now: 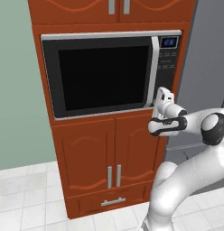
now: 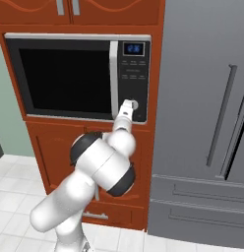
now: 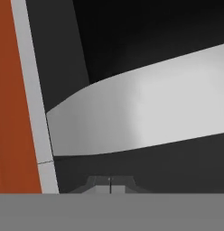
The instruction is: Pick the lime from the sink and place it in the bowl. Then pick the bowl and place it in the microwave. Then close the microwave door and press the start button.
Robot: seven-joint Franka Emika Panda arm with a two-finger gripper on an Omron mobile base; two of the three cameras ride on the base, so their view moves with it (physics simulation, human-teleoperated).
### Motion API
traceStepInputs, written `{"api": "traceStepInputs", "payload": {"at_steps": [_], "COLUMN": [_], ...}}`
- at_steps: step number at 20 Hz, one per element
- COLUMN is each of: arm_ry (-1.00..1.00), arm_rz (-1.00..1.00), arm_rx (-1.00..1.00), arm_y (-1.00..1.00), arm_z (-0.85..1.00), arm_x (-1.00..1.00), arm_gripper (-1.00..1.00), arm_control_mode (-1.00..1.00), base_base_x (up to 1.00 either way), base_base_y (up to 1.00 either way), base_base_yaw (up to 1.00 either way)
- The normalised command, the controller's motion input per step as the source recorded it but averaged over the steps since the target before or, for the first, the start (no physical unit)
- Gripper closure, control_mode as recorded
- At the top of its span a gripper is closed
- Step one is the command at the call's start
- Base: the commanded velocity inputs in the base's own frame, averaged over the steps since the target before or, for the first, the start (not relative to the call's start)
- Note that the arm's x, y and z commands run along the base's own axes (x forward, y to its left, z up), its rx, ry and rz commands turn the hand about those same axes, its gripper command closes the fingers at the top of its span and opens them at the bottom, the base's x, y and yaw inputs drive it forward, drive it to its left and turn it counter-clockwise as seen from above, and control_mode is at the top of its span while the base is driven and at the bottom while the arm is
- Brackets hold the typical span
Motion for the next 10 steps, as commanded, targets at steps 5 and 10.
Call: {"api": "traceStepInputs", "payload": {"at_steps": [5, 10], "arm_ry": [-0.01, -0.03], "arm_rz": [0.0, 0.0], "arm_rx": [0.0, 0.01], "arm_y": [-0.1, -0.19], "arm_z": [-0.08, -0.02], "arm_x": [0.5, 0.21], "arm_gripper": [1.0, 1.0], "arm_control_mode": [-1.0, -1.0], "base_base_x": [0.0, 0.0], "base_base_y": [0.0, 0.0], "base_base_yaw": [0.0, 0.0]}}
